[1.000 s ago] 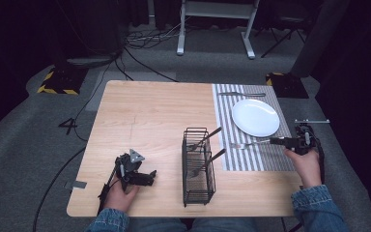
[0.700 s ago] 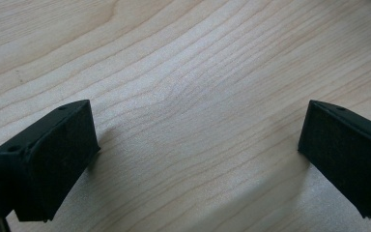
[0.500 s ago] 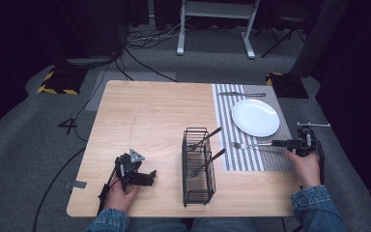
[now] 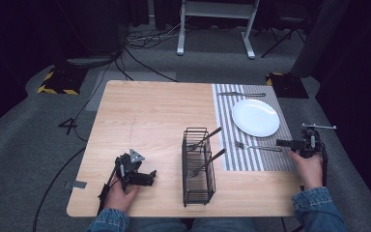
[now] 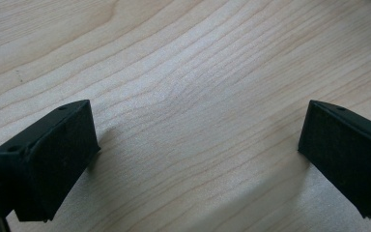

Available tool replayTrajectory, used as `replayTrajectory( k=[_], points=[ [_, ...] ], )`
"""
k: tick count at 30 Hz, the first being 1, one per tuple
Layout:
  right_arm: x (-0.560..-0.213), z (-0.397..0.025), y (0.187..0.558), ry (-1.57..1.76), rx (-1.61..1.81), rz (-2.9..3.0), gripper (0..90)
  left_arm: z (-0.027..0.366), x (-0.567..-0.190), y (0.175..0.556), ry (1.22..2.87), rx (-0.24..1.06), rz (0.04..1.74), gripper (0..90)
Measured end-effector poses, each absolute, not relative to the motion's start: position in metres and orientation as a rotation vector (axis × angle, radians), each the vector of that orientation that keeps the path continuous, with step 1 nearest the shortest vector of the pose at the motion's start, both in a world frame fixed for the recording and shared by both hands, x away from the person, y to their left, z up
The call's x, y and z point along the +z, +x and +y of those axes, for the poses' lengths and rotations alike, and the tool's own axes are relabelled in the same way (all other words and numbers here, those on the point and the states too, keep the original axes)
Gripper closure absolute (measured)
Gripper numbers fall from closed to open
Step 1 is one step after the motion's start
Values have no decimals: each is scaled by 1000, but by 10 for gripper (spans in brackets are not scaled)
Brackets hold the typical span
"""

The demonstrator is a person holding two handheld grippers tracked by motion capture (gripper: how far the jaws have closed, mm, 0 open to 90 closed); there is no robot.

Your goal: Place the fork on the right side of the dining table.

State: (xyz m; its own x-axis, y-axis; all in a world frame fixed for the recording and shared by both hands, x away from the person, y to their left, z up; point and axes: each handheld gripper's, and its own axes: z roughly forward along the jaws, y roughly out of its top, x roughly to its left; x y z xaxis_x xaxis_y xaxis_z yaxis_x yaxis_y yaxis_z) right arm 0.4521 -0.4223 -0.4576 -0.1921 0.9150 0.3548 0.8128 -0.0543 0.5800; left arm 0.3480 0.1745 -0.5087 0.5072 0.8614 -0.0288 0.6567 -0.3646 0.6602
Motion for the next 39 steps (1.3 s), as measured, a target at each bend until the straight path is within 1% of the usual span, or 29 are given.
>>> replayTrajectory(
  k=[8,14,23,32,39],
  points=[
    [-454,-420,443,1799,1000,2069,442,175,-509,348,2136,431,1236,4],
    [-463,-420,442,1786,812,2068,454,175,-509,348,2136,431,1236,4],
    [-475,-404,443,1620,582,2132,454,175,-509,348,2135,431,1236,4],
    [-479,-403,449,1570,544,2091,425,175,-509,348,2135,431,1236,3],
    [-481,-402,454,1550,543,2050,428,175,-509,348,2135,431,1236,4]
  ],
)
